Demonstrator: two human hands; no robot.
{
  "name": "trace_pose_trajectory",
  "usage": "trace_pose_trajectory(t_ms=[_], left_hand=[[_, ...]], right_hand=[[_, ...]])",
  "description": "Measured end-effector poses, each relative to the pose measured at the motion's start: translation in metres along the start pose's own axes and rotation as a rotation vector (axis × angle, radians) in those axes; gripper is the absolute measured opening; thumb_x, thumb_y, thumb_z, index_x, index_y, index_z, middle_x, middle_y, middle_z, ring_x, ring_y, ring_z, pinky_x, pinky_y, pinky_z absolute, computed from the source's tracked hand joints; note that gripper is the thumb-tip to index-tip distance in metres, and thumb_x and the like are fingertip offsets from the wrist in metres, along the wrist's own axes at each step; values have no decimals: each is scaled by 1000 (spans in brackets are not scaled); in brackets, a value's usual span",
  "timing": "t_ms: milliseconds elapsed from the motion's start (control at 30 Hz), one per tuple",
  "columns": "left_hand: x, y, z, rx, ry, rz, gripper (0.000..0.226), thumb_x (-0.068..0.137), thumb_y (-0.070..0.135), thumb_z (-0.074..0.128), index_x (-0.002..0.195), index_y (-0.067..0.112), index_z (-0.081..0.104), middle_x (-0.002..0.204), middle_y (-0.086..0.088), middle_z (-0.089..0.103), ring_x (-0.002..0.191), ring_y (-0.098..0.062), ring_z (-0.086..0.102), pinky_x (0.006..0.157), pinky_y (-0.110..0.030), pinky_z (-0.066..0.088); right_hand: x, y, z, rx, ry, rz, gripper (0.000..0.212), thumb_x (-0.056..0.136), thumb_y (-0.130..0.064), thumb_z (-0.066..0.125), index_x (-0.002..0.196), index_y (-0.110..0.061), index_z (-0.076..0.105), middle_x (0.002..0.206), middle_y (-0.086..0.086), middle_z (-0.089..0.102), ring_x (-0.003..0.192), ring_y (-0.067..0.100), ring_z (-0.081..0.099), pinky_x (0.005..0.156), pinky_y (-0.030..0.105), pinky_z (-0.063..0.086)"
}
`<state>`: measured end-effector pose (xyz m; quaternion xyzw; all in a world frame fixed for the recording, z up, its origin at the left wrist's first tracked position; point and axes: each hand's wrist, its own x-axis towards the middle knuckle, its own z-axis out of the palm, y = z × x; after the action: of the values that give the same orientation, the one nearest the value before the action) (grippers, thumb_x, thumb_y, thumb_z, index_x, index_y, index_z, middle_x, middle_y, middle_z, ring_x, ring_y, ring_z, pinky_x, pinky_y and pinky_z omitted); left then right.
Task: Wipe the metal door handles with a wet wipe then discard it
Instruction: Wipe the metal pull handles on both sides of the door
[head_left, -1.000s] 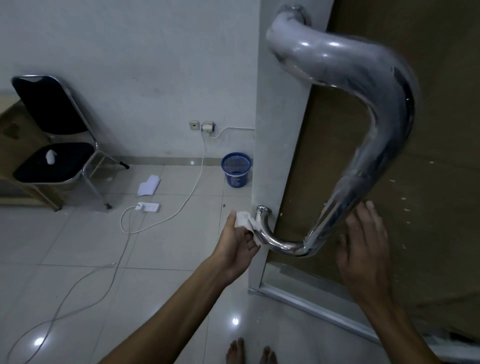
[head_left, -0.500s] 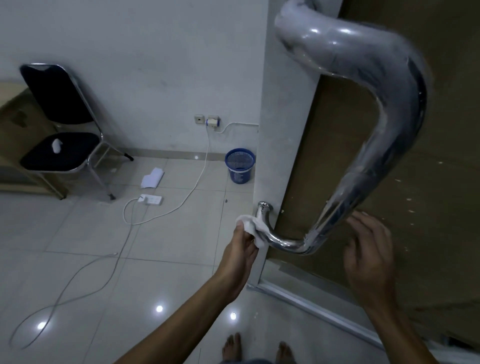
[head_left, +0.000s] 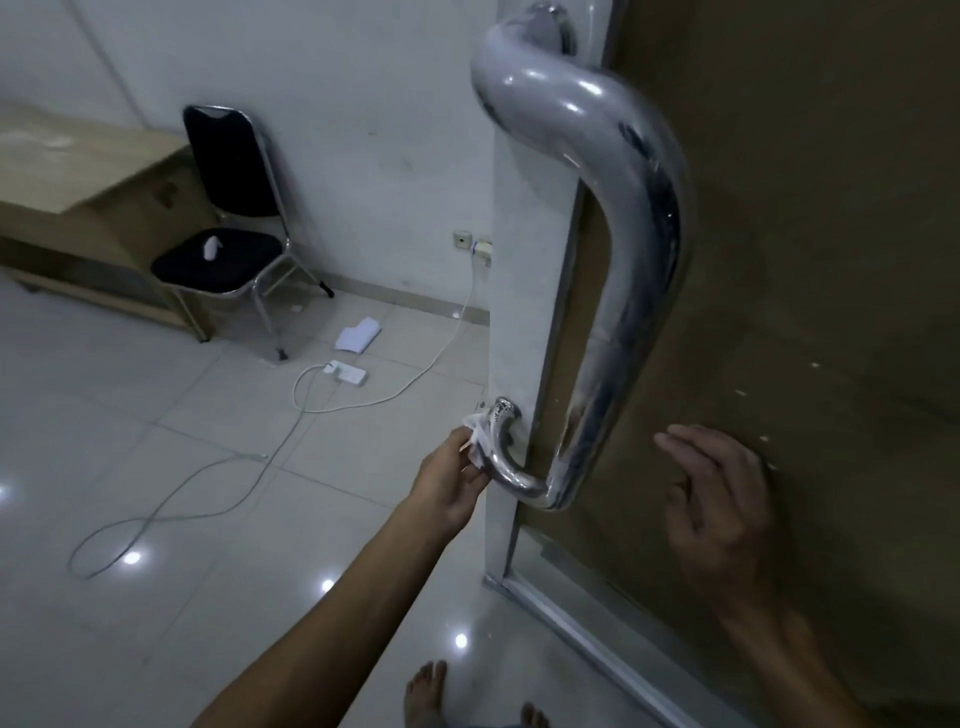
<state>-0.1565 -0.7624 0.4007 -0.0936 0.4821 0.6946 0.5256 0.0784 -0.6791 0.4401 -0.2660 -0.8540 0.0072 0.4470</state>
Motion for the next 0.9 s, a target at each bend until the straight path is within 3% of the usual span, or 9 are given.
trace_pose_trajectory(t_ms=[100, 200, 333, 400, 533, 667, 800, 900], left_hand=[[-7, -9, 0, 32, 0, 75, 21, 90, 7, 60, 109, 4, 68, 93, -10, 74, 82, -21, 71, 84, -33, 57], [-16, -20, -2, 77, 1, 173, 24, 93, 10, 59, 115, 7, 67, 109, -11, 73, 98, -22, 70, 93, -35, 55], [-34, -45, -5, 214, 99, 276, 25, 98, 17, 54, 117, 9, 68, 112, -6, 73, 109, -20, 65, 93, -29, 52], [-38, -54, -6, 222, 129, 245, 26, 100, 19, 51, 113, 7, 69, 112, -8, 72, 107, -20, 65, 91, -28, 53], [-31, -49, -3, -4, 70, 89, 35, 103, 26, 43, 119, -1, 59, 114, -15, 70, 105, -25, 68, 95, -39, 53], [-32, -47, 5, 9, 138, 108, 31, 102, 22, 47, 116, -1, 62, 109, -16, 71, 100, -25, 69, 91, -37, 55], [-46, -71, 3, 260, 233, 392, 21, 97, 20, 56, 108, 14, 73, 106, -6, 74, 103, -21, 66, 89, -31, 55], [-54, -91, 3, 600, 325, 694, 28, 98, 19, 53, 122, 23, 67, 121, 6, 68, 112, -7, 62, 96, -19, 49]], right_hand=[[-2, 6, -1, 30, -20, -32, 32, 85, 7, 47, 109, 4, 68, 111, 19, 65, 104, 35, 60, 95, 40, 47], [-2, 8, -1, 71, -22, -65, 33, 86, 6, 45, 109, 4, 68, 109, 19, 65, 104, 33, 59, 96, 38, 46], [-3, 8, 0, 126, -46, -86, 33, 84, 7, 47, 109, 5, 68, 109, 19, 65, 105, 31, 57, 96, 36, 46], [-2, 6, -1, 146, -53, -86, 32, 84, 8, 49, 109, 5, 69, 109, 19, 65, 105, 30, 57, 100, 31, 43], [-2, 4, 0, 172, -64, -85, 30, 85, 7, 49, 107, 5, 69, 108, 19, 65, 105, 30, 57, 103, 27, 39], [-1, 5, -3, 180, -71, -80, 29, 86, 7, 50, 107, 5, 70, 108, 18, 65, 104, 30, 58, 103, 24, 39], [-4, 9, -4, 184, -74, -67, 29, 85, 7, 50, 108, 5, 70, 109, 18, 65, 104, 30, 59, 102, 25, 40], [-9, 12, -3, 201, -87, -68, 30, 85, 6, 50, 108, 5, 70, 109, 17, 65, 104, 30, 58, 99, 29, 43]])
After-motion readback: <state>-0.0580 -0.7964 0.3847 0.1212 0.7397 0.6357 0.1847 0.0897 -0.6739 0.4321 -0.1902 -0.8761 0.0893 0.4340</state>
